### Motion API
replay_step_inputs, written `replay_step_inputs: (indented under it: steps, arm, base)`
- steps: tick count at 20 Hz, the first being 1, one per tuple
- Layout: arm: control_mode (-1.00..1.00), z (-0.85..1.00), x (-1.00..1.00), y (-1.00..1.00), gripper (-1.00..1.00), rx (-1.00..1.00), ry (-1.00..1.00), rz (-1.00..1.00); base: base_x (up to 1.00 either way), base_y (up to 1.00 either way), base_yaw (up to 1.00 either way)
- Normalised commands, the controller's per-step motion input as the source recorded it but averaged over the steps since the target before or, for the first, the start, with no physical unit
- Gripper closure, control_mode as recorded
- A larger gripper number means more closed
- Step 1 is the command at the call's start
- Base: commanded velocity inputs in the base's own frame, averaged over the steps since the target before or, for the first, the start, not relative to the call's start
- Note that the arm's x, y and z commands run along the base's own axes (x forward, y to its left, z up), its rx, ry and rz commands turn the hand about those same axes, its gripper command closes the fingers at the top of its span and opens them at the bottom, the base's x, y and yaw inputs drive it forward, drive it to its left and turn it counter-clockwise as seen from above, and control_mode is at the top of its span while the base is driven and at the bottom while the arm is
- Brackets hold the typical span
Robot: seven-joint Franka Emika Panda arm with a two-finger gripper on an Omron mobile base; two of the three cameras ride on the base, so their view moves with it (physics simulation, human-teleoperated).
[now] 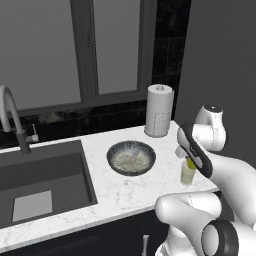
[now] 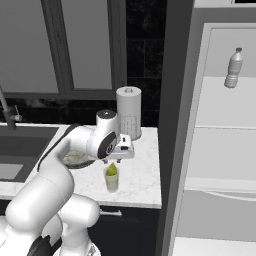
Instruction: Grab a lemon wedge from the fridge and one ice cube from the ice bowl, and put them in the glass of lemonade.
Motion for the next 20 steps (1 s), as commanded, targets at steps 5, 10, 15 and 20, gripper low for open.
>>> replay_step_inputs:
  steps: [5, 10, 15, 20]
  arm:
    - [-1.00, 0.00, 0.00, 0.00, -1.00, 0.00, 0.00, 0.00]
    - [-1.00, 0.00, 0.00, 0.00, -1.00, 0.00, 0.00, 0.00]
    - [-1.00, 0.07, -0.03, -0.01, -1.00, 0.01, -0.02, 0.00]
    - [-1.00, 0.26, -0.10, 0.00, -1.00, 0.06, -0.13, 0.00]
  base:
    - [0.00, 0.00, 0.00]
    - [0.00, 0.00, 0.00]
    - [0.00, 0.00, 0.00]
    - [0.00, 0.00, 0.00]
